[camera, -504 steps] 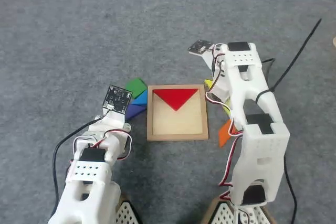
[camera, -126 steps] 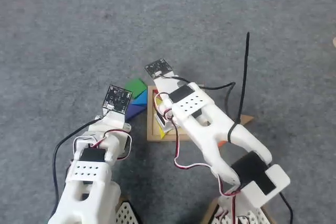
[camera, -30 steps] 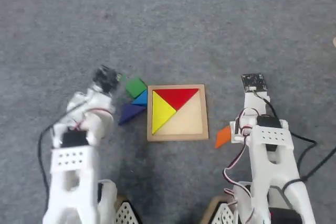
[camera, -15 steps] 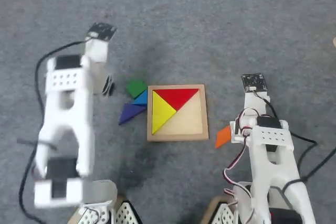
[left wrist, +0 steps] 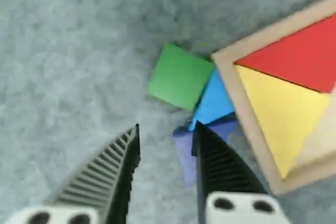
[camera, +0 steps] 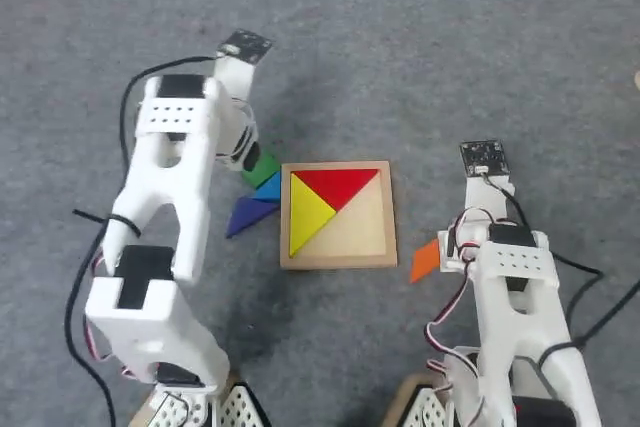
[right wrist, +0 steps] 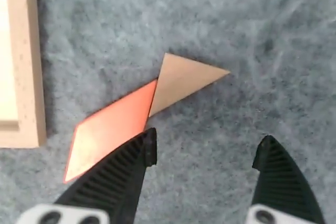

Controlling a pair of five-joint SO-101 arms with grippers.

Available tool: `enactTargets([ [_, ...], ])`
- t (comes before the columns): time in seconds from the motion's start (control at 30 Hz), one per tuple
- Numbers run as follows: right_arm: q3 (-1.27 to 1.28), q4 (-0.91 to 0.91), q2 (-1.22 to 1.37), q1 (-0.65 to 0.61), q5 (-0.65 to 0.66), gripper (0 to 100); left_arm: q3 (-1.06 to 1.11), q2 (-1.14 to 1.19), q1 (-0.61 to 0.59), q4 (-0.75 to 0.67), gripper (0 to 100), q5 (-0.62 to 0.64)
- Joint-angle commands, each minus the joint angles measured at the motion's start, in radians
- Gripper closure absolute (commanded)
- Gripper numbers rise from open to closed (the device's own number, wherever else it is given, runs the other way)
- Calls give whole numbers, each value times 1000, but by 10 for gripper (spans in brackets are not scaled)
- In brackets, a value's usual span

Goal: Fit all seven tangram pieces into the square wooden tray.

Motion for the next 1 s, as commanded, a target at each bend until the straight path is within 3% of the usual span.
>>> enactTargets([
  [0.0,-8,-15,-7,15,-11,696,48,-11,69,12,855,-11],
  [0.23,-26,1,-4,125,-11,696,171,-43,123,57,855,-11],
  [0.4,-91,70,2,147,-8,696,257,-127,127,-18,855,51],
  [0.7,-298,219,104,62,43,696,516,-370,138,-256,855,107],
  [0.97,-512,232,378,-94,-25,696,562,-364,115,-345,854,117],
])
